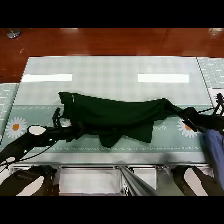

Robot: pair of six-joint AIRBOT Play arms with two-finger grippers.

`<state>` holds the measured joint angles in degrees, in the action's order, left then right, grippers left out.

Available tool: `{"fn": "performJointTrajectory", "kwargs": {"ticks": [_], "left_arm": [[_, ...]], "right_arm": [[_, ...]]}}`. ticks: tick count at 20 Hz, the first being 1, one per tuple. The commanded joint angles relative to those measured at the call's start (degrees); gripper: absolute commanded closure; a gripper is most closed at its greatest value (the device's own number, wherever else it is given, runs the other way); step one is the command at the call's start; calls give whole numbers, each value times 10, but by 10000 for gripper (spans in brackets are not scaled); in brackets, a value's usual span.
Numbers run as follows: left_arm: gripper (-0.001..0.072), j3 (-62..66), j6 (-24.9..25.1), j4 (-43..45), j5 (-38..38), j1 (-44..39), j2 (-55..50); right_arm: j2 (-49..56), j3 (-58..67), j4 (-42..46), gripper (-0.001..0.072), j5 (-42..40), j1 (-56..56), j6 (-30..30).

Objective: Fold the shirts.

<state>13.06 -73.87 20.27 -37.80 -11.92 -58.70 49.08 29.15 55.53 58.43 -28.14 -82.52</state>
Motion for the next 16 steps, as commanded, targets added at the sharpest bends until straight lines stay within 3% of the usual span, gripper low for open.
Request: {"fn": "performJointTrajectory", "kwargs": {"ticks": [1, 10, 16], "left_arm": [[683, 11, 44, -19, -13, -12, -3], [683, 33, 44, -23, -18, -12, -2], [683, 35, 42, -23, -16, -12, -2]], "right_arm": [[18, 0, 16, 91, 1, 0, -7], [176, 108, 31, 92, -33, -28, -25], [306, 195, 3, 92, 12, 3, -16]]}}
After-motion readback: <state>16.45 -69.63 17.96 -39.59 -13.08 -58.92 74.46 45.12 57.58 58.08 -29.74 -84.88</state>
